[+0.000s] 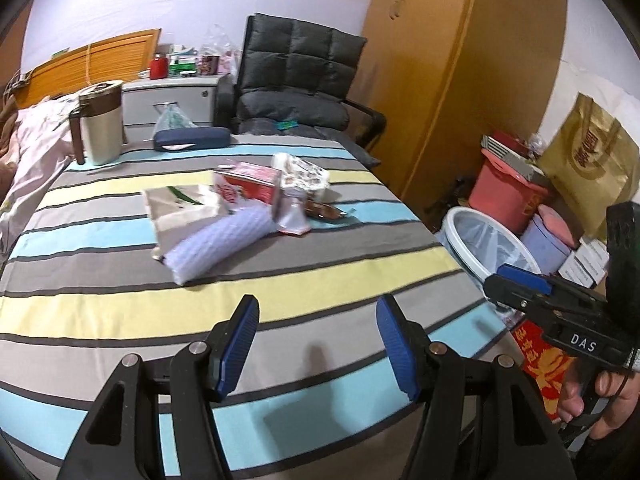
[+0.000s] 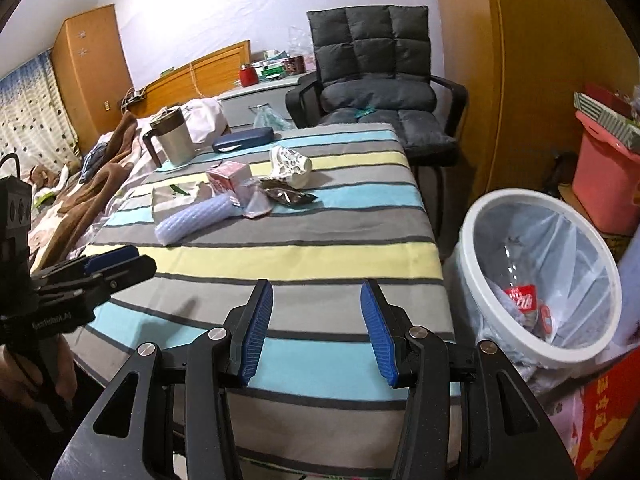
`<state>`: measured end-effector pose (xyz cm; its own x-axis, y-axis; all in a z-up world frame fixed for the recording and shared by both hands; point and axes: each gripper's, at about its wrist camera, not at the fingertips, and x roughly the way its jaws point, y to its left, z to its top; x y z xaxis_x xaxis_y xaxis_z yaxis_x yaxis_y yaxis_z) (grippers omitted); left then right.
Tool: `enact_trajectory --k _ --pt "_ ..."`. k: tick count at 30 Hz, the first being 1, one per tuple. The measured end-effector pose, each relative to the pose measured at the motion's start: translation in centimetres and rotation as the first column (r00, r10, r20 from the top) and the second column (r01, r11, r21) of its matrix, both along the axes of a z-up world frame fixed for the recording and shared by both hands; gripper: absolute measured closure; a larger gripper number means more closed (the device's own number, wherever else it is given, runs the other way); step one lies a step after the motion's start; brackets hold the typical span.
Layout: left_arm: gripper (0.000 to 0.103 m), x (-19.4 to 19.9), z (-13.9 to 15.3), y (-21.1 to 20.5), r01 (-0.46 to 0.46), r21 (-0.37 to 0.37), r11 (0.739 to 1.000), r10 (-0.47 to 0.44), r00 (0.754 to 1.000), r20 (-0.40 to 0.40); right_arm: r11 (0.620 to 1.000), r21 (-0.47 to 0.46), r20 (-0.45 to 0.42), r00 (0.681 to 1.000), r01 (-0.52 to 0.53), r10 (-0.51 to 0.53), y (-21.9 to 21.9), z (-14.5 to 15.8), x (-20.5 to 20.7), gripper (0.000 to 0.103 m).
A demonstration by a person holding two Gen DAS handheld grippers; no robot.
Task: Collect trash
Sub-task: 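Move both open grippers back over the table toward the remaining trash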
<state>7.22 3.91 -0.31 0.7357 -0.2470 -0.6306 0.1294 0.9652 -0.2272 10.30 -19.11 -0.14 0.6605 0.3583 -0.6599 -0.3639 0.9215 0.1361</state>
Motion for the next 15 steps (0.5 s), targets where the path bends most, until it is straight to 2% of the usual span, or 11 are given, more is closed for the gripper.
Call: enact_trajectory --k 15 --pt "0.04 2.9 -0.1 6.3 -0.163 -0.012 0.987 0.163 0.987 0.001 0.998 -0.007 0.0 0.998 -0.061 0.061 2.5 -0.2 2.9 0.055"
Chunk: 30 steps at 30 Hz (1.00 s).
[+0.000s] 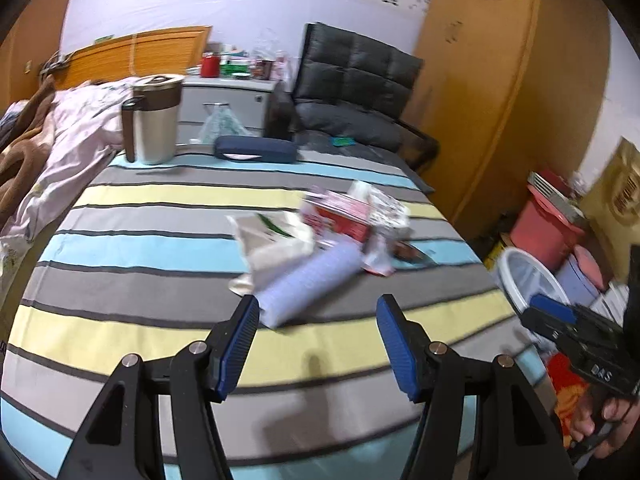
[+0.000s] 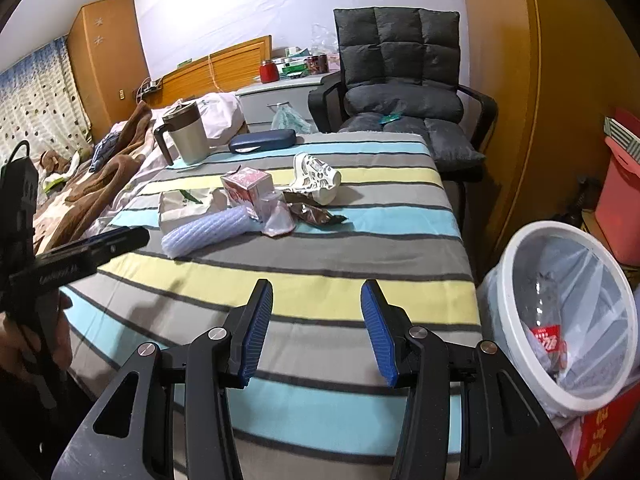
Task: Collect trash
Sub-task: 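Grasp the white paper bag with the left gripper while the right grasps the clear cup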
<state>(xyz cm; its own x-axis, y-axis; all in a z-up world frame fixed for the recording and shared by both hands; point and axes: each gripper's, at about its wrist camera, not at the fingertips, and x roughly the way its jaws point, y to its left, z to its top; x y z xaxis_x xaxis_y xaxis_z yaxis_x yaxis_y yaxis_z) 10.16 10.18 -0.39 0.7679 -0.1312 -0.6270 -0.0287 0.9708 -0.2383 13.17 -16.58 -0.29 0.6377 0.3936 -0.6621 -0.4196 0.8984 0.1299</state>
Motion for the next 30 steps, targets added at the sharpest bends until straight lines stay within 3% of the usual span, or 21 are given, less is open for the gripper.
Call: enact_trajectory --k 8,14,16,18,21,30 --pt "0.04 4.1 -1.6 3.3 -0.059 -0.064 0.996 0.057 0.998 -0.042 1.0 -0.004 -0.026 1.0 -0.016 0.016 1.2 -0.6 2.0 0.055" --pt "0.04 7.2 -3.7 4.1 -0.055 -0.136 0.989 0.043 0.995 -0.092 0.999 -0.014 -0.052 0.998 -0.03 0.029 2.5 -1.1 3.4 0.055" --pt "0.049 7.6 -4.2 4.0 -0.037 -0.162 0.986 0.021 0.995 -0.1 0.999 -0.018 -0.056 0.998 -0.037 0.036 3.0 -1.2 3.8 0.055" --pt "0.063 7.6 -4.4 3.7 -0.015 -0.166 0.986 -0.001 0.995 -0.098 0.999 -0.022 -0.061 0.997 -0.045 0.044 3.7 -1.3 4.5 0.055" --pt "0.074 7.2 -4.3 3.1 0.012 -0.169 0.985 -0.027 0.996 -0.084 0.998 -0.023 -0.07 0.996 -0.057 0.055 4.7 -1.4 5.4 0.057" --pt "0.081 6.4 -4.0 3.7 0.025 -0.204 0.979 -0.034 0.999 -0.039 0.995 -0.042 -0.088 0.992 -0.089 0.085 7.9 -2.2 8.8 0.063"
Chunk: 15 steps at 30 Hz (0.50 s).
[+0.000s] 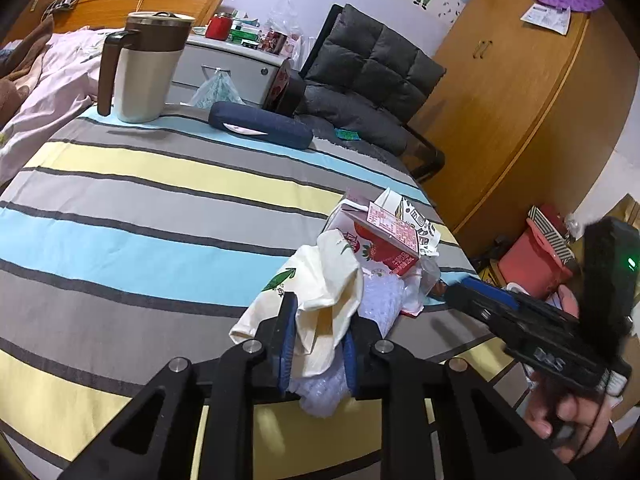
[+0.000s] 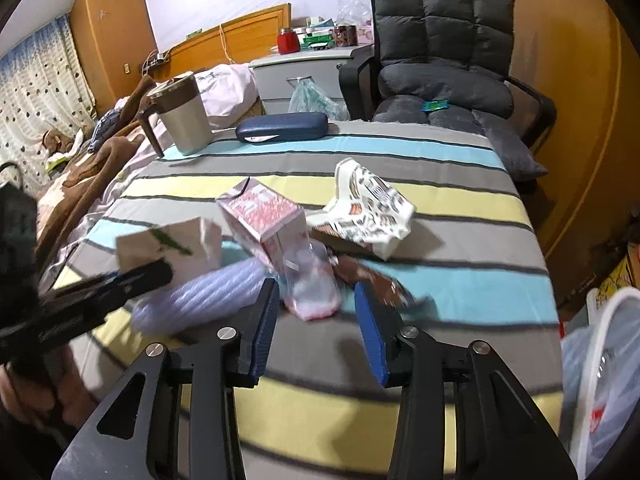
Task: Collect trash
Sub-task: 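Grasp the white paper bag with the left gripper while the right grasps the clear cup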
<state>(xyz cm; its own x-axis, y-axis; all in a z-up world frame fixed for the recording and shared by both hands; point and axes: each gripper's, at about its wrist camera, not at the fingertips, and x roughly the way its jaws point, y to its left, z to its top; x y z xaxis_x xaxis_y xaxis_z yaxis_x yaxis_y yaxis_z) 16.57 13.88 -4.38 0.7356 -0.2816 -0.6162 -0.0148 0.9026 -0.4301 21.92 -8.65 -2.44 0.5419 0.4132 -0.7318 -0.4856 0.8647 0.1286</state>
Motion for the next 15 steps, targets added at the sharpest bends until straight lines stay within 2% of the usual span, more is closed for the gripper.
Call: enact_trajectory --k 5,15 --pt "0.081 0.0 -0.2 0.3 0.007 -0.016 1.0 -0.007 1.0 -0.005 1.0 -0.009 -0.015 1.0 -0.007 0.007 0.9 -0.9 1.2 0.072" --pt "0.083 -0.6 0.2 0.0 0.001 0.016 1.0 -0.001 1.0 0.0 1.0 0.018 -0.003 1.0 0.025 -0.025 -1.3 0.8 -1.2 0.072"
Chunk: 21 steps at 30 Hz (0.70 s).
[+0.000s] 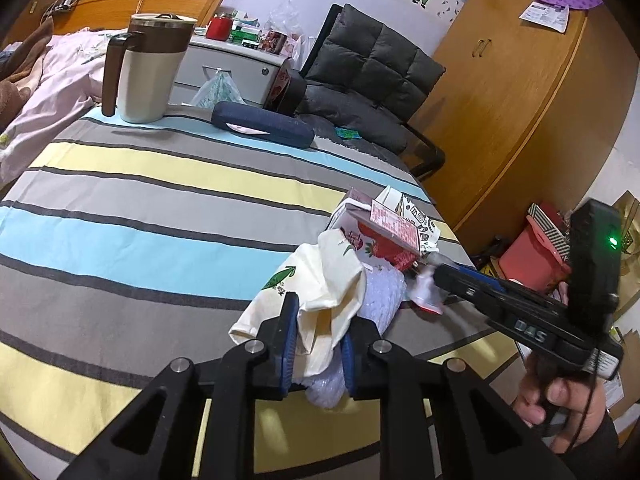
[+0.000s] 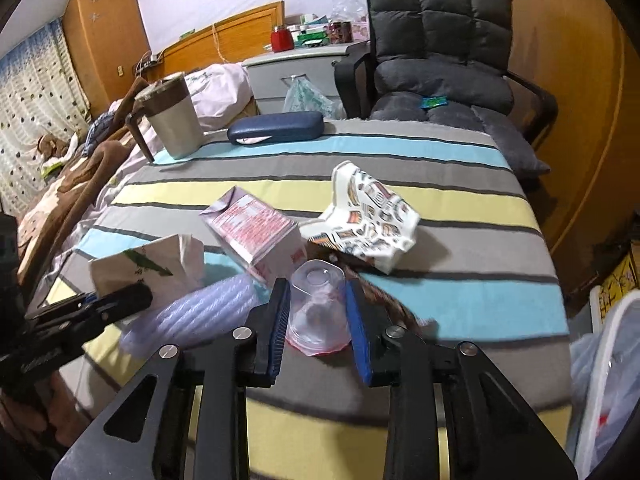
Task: Collect trash
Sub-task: 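Grasp the white paper bag with the left gripper while the right grasps the clear cup, then carry the paper bag and clear cup over the wastebasket with both grippers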
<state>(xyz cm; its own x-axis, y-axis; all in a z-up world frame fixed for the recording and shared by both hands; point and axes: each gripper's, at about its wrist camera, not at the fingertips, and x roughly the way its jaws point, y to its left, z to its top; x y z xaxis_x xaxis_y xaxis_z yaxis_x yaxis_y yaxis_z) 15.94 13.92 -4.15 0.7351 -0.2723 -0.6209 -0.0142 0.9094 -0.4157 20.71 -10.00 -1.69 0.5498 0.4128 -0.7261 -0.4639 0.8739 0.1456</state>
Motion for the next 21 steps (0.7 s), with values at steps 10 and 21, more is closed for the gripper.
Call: enact_trajectory --k 10,21 --pt "0.086 -2.6 1.5 -1.1 -0.008 0.046 0.999 0.008 1.0 0.007 0.998 0.054 0.018 0.999 0.037 -0.039 -4.0 1.8 -4.1 0.072" --pt "0.086 -4.6 3.6 -3.9 0.035 0.075 0.997 -0.038 0.998 0.04 0.99 0.097 0.021 0.994 0.103 -0.106 -7.4 1.9 -5.6 0.072"
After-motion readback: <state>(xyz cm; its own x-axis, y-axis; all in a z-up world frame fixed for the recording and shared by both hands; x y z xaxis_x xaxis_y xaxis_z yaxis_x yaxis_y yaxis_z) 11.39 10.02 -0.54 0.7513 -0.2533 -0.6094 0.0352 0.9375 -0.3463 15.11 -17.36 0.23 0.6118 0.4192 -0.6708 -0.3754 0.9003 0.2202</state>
